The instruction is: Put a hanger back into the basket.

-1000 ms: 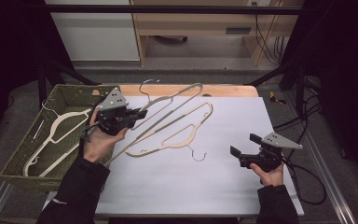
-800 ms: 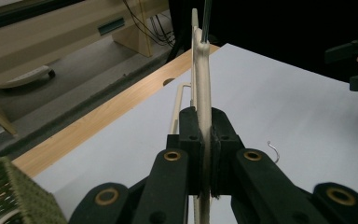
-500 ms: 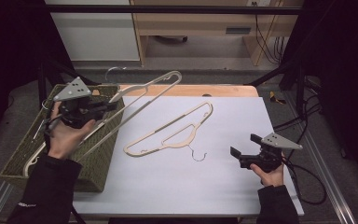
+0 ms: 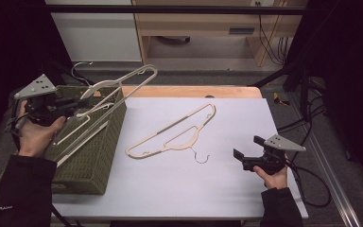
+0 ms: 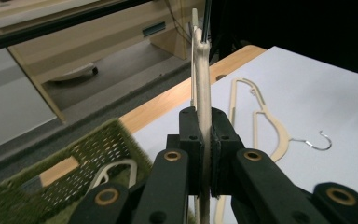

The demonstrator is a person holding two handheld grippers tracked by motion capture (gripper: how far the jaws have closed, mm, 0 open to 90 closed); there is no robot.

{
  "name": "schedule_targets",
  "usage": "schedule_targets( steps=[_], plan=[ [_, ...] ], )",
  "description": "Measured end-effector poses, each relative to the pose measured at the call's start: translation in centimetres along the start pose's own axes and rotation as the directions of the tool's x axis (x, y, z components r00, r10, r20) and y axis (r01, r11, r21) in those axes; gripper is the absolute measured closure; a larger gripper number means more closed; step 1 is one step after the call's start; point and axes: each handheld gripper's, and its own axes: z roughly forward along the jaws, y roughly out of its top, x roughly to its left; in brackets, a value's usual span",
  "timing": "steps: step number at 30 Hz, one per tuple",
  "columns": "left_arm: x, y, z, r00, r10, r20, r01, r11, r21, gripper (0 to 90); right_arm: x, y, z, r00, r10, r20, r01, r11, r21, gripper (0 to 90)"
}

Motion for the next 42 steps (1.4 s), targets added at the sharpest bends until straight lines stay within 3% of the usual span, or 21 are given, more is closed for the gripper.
schedule_targets(
  steps=[10,22,33,42],
  plan=[
    [3.8,-3.5,-1.2,0.9980,-0.044,-0.046,0.046,0.9982,0.038,85.9,0.1,-0.1,0.2,1.0000,-0.004,0.000,0.004,0.9999,0.010,1.9],
    [7.0,-6.4,-2.0,0.9914,-0.110,-0.072,0.113,0.9926,0.045,85.8,0.0,-0.1,0.3,1.0000,-0.008,0.005,0.008,0.9999,0.013,1.8],
    [8.5,-8.9,-2.1,0.9837,-0.155,-0.091,0.162,0.9838,0.077,85.8,0.0,-0.2,0.3,0.9999,-0.008,0.006,0.008,0.9999,0.013,1.6],
    [8.2,-10.0,-1.4,0.9821,-0.173,-0.075,0.182,0.9727,0.144,85.8,0.0,-0.2,0.4,0.9999,-0.009,0.006,0.009,0.9999,0.015,1.6]
  ],
)
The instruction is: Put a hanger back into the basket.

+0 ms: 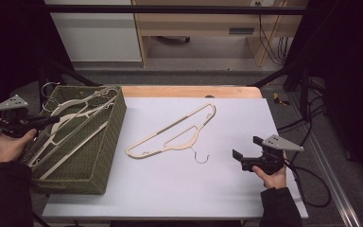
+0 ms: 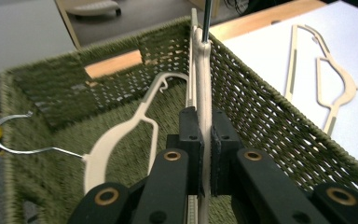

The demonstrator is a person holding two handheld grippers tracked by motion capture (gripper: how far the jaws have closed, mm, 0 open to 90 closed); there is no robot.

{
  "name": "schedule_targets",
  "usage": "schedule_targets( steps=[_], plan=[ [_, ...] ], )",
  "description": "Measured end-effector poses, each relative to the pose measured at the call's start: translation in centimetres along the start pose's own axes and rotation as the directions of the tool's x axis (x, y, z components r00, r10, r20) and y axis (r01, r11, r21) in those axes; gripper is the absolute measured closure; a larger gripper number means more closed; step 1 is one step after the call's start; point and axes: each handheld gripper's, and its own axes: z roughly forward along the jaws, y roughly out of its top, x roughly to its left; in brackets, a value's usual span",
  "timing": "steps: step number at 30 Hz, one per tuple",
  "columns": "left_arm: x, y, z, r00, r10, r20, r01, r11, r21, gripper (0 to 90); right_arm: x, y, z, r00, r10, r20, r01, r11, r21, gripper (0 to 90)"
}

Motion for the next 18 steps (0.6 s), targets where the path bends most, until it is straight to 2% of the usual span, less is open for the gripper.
schedule_targets(
  steps=[2,6,7,11,14,17,18],
  plan=[
    [-0.3,-0.2,0.9,0.9999,-0.003,-0.011,0.004,0.9992,0.039,85.8,0.0,0.0,-0.1,1.0000,0.003,0.000,-0.003,1.0000,-0.001,1.5],
    [-0.2,-0.7,1.4,0.9996,-0.028,-0.010,0.028,0.9981,0.055,85.7,0.0,0.0,-0.1,1.0000,0.005,0.000,-0.005,1.0000,0.000,1.5],
    [-0.3,-1.0,1.8,0.9989,-0.046,-0.008,0.046,0.9966,0.068,85.7,0.0,0.0,-0.1,1.0000,0.002,0.000,-0.002,1.0000,-0.001,1.5],
    [-0.2,-1.4,2.3,0.9979,-0.065,0.000,0.064,0.9938,0.091,85.5,0.0,0.0,0.0,1.0000,0.001,0.000,-0.001,1.0000,0.000,1.5],
    [-0.2,-2.0,3.2,0.9959,-0.090,-0.003,0.090,0.9889,0.118,85.2,0.0,0.0,0.0,1.0000,0.001,-0.001,-0.001,1.0000,0.000,1.5],
    [-0.2,-2.3,3.6,0.9935,-0.114,-0.009,0.114,0.9856,0.125,84.7,0.0,0.0,-0.1,1.0000,0.006,-0.001,-0.006,1.0000,-0.001,1.5],
    [0.1,-2.5,3.6,0.9906,-0.136,-0.017,0.137,0.9833,0.120,84.4,0.0,0.0,0.0,1.0000,0.003,-0.002,-0.003,1.0000,-0.002,1.5]
  ],
)
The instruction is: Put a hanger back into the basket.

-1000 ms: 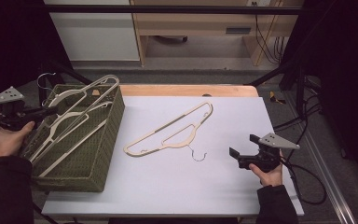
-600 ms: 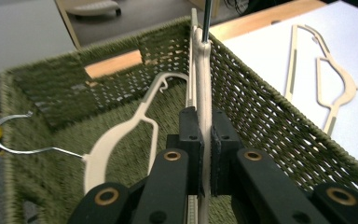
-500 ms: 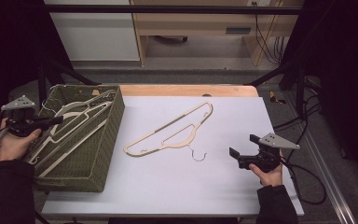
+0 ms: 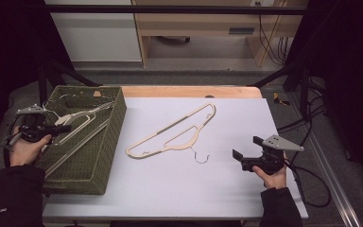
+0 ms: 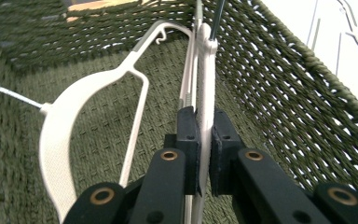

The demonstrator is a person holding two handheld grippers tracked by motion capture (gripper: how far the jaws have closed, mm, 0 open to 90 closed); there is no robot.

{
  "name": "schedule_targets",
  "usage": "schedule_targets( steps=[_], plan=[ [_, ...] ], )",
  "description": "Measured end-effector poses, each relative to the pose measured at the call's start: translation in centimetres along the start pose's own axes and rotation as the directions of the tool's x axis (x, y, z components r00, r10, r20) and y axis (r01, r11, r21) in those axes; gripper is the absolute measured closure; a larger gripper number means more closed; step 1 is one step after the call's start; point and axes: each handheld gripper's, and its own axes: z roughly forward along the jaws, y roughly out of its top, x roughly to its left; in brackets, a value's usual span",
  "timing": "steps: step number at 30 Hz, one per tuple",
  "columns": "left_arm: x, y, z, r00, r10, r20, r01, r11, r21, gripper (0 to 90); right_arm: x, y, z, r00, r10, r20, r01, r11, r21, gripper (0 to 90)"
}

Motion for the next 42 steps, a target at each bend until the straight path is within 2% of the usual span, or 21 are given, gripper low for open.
schedule_targets(
  steps=[1,2,6,7,9,10,13,14,16,17,21,22,23,24,27,32,35,36,38,40,42],
  plan=[
    [0.0,-0.1,0.0,0.9997,-0.020,-0.011,0.020,0.9998,-0.008,84.2,0.0,0.0,0.0,1.0000,0.000,0.000,0.000,1.0000,0.002,1.5],
    [0.0,-0.1,0.0,0.9997,-0.020,-0.011,0.020,0.9998,-0.008,83.8,0.0,0.0,0.0,1.0000,0.000,0.000,0.000,1.0000,0.003,1.5],
    [0.4,-0.2,0.4,0.9943,-0.035,-0.101,0.035,0.9994,-0.002,82.0,0.0,0.0,0.1,1.0000,-0.001,0.000,0.001,1.0000,0.002,1.5],
    [0.4,-0.2,0.4,0.9943,-0.035,-0.101,0.035,0.9994,-0.002,81.5,0.0,0.0,0.1,1.0000,-0.001,0.000,0.001,1.0000,0.002,1.5],
    [0.8,-0.3,0.6,0.9859,-0.055,-0.158,0.055,0.9985,-0.006,80.4,0.0,0.0,0.1,1.0000,0.001,0.000,-0.001,1.0000,0.004,1.5],
    [0.8,-0.3,0.6,0.9859,-0.055,-0.158,0.055,0.9985,-0.006,79.9,0.0,0.0,0.1,1.0000,-0.003,-0.005,0.003,1.0000,0.006,1.5],
    [1.3,-0.5,0.9,0.9750,-0.077,-0.209,0.080,0.9968,0.007,78.8,0.1,0.0,0.1,1.0000,0.002,-0.004,-0.002,1.0000,0.005,1.5],
    [1.4,-0.5,1.1,0.9683,-0.075,-0.238,0.084,0.9960,0.029,78.5,0.0,0.0,0.1,1.0000,-0.003,-0.005,0.003,1.0000,0.007,1.5],
    [1.6,-0.6,1.4,0.9594,-0.074,-0.272,0.095,0.9934,0.065,75.0,0.1,0.0,0.1,1.0000,0.003,-0.003,-0.003,1.0000,0.003,1.6],
    [1.8,-0.8,1.5,0.9561,-0.088,-0.280,0.113,0.9909,0.074,70.9,0.1,0.0,0.1,1.0000,0.001,-0.004,-0.001,1.0000,0.005,1.6],
    [2.1,-1.1,1.6,0.9509,-0.093,-0.295,0.127,0.9870,0.098,63.6,0.1,-0.1,0.3,0.9999,-0.007,-0.008,0.007,0.9999,0.013,1.6],
    [2.2,-1.3,1.8,0.9428,-0.101,-0.318,0.146,0.9818,0.121,61.0,0.1,-0.2,0.3,0.9999,-0.010,-0.007,0.011,0.9998,0.014,1.6],
    [2.2,-1.3,1.8,0.9428,-0.101,-0.318,0.146,0.9818,0.121,59.1,0.1,-0.2,0.3,0.9999,-0.010,-0.007,0.011,0.9998,0.014,1.6],
    [2.3,-1.4,1.9,0.9394,-0.099,-0.328,0.149,0.9802,0.131,56.9,0.1,-0.2,0.3,0.9999,-0.009,-0.009,0.009,0.9999,0.012,1.6],
    [2.3,-1.6,1.8,0.9380,-0.131,-0.321,0.180,0.9756,0.126,51.3,0.1,-0.1,0.3,0.9999,-0.009,-0.006,0.009,0.9999,0.011,1.6],
    [1.9,-1.5,1.2,0.9364,-0.131,-0.325,0.174,0.9789,0.107,43.6,0.1,-0.1,0.2,0.9999,-0.010,-0.006,0.010,0.9999,0.011,1.6],
    [1.4,-1.3,0.4,0.9434,-0.155,-0.293,0.180,0.9817,0.061,40.6,0.1,-0.1,0.2,1.0000,-0.008,-0.003,0.008,0.9999,0.010,1.6],
    [1.4,-1.3,0.4,0.9434,-0.155,-0.293,0.180,0.9817,0.061,40.2,0.1,-0.1,0.2,1.0000,-0.008,-0.003,0.008,0.9999,0.010,1.6],
    [0.9,-1.1,0.0,0.9478,-0.144,-0.284,0.162,0.9860,0.040,38.8,0.1,0.0,0.1,1.0000,0.002,-0.001,-0.002,1.0000,0.004,1.6],
    [-0.1,-0.7,-0.4,0.9570,-0.123,-0.263,0.127,0.9919,0.001,36.7,0.1,0.1,0.0,1.0000,-0.001,-0.002,0.001,1.0000,0.001,1.6],
    [-0.5,-0.5,-0.5,0.9597,-0.109,-0.259,0.109,0.9939,-0.013,35.0,0.1,0.1,0.1,1.0000,-0.002,-0.001,0.002,1.0000,0.000,1.6]
  ],
)
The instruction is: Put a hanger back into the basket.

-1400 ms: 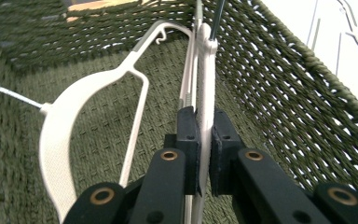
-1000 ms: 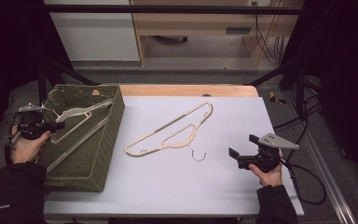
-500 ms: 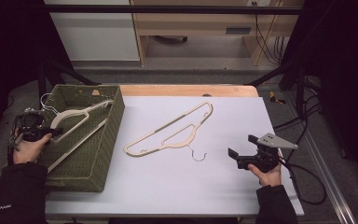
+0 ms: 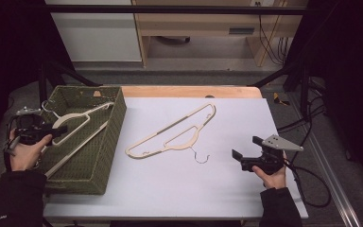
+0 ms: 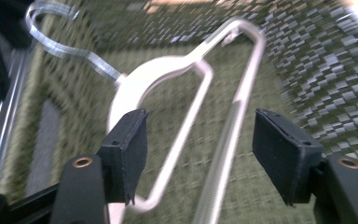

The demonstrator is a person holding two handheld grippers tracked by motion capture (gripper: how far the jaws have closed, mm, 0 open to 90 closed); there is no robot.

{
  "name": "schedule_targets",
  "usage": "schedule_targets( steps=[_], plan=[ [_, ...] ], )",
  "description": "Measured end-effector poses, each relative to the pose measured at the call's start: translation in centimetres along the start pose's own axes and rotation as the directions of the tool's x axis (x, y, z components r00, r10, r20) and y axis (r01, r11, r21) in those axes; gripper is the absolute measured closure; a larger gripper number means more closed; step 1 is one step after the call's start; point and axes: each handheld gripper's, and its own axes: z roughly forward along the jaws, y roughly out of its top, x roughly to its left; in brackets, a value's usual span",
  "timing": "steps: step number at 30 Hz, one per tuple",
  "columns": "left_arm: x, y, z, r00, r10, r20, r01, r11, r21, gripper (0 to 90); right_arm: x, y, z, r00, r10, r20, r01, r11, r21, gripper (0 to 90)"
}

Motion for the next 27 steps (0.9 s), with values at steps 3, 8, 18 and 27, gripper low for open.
schedule_targets(
  steps=[3,8,18,27],
  plan=[
    [-1.7,0.4,-0.9,0.9972,0.019,0.073,-0.012,0.9953,-0.096,32.0,0.1,0.0,0.0,1.0000,0.000,-0.001,0.000,1.0000,0.002,1.6],
    [-3.4,0.8,-1.7,0.9868,0.067,0.147,-0.039,0.9815,-0.187,22.5,0.1,0.0,0.1,1.0000,-0.003,-0.002,0.003,1.0000,0.002,1.6],
    [-7.3,1.1,-2.9,0.9537,0.144,0.264,-0.060,0.9518,-0.301,10.8,0.3,0.1,0.1,1.0000,-0.008,0.001,0.008,1.0000,-0.003,2.1],
    [-11.8,0.9,-3.4,0.9144,0.236,0.329,-0.106,0.9232,-0.369,8.6,0.7,0.4,0.1,1.0000,-0.008,0.000,0.008,0.9999,-0.007,2.1]
  ],
)
